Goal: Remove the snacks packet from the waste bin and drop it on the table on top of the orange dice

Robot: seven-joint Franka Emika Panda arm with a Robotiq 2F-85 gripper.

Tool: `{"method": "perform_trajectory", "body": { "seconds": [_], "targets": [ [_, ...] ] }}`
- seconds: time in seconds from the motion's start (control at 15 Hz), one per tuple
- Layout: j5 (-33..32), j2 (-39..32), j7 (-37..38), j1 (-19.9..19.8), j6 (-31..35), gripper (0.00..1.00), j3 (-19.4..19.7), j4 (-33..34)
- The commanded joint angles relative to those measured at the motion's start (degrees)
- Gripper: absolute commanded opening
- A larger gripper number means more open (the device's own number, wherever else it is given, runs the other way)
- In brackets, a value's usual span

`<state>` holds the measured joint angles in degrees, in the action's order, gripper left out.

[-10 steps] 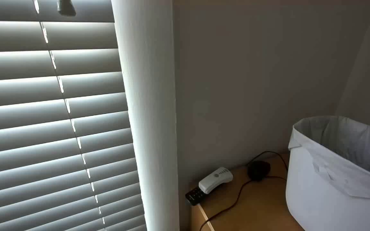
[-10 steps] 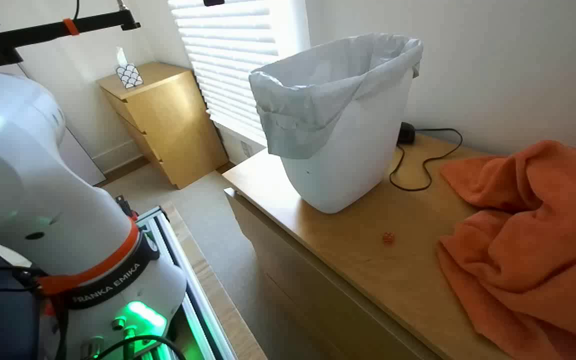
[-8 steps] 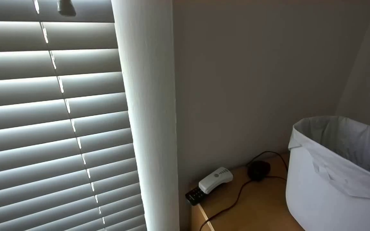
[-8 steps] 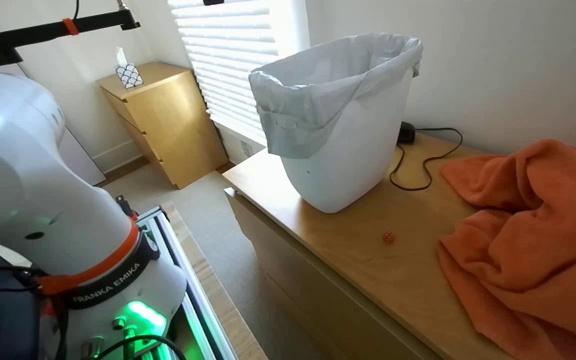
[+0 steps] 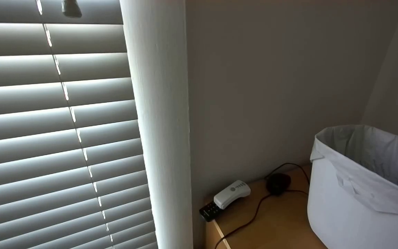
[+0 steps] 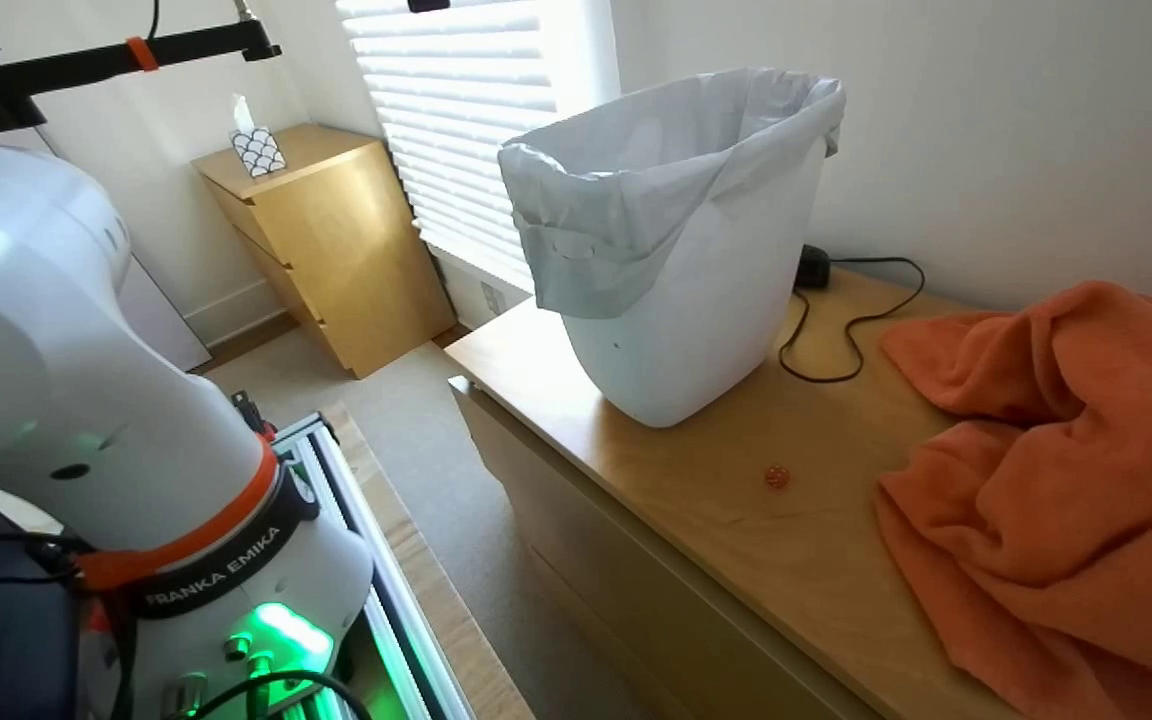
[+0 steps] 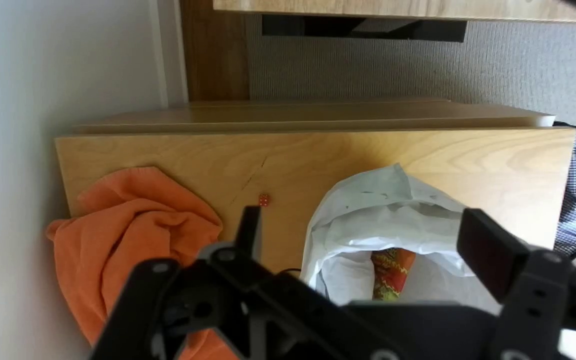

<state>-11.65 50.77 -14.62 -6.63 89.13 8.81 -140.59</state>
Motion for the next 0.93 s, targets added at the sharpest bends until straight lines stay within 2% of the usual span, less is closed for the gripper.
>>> {"method": "perform_trajectory", "body": {
  "seconds": [0.0, 0.27, 0.33, 0.4, 0.87],
  "targets": [
    [0.1, -2.5, 1.2, 0.9, 2.5, 1.00, 2.4, 2.1],
    [0.5, -6.5, -0.6, 0.7, 10.6, 1.00, 5.9, 4.5],
    [1.4, -9.1, -0.7, 0.6, 10.5, 1.00, 6.7, 6.5],
    [0.3, -4.8, 0.1, 0.0, 10.0, 1.00, 4.6, 3.3],
    [0.3, -5.9, 0.0, -0.1, 10.3, 1.00, 4.4, 4.0]
  ]
}}
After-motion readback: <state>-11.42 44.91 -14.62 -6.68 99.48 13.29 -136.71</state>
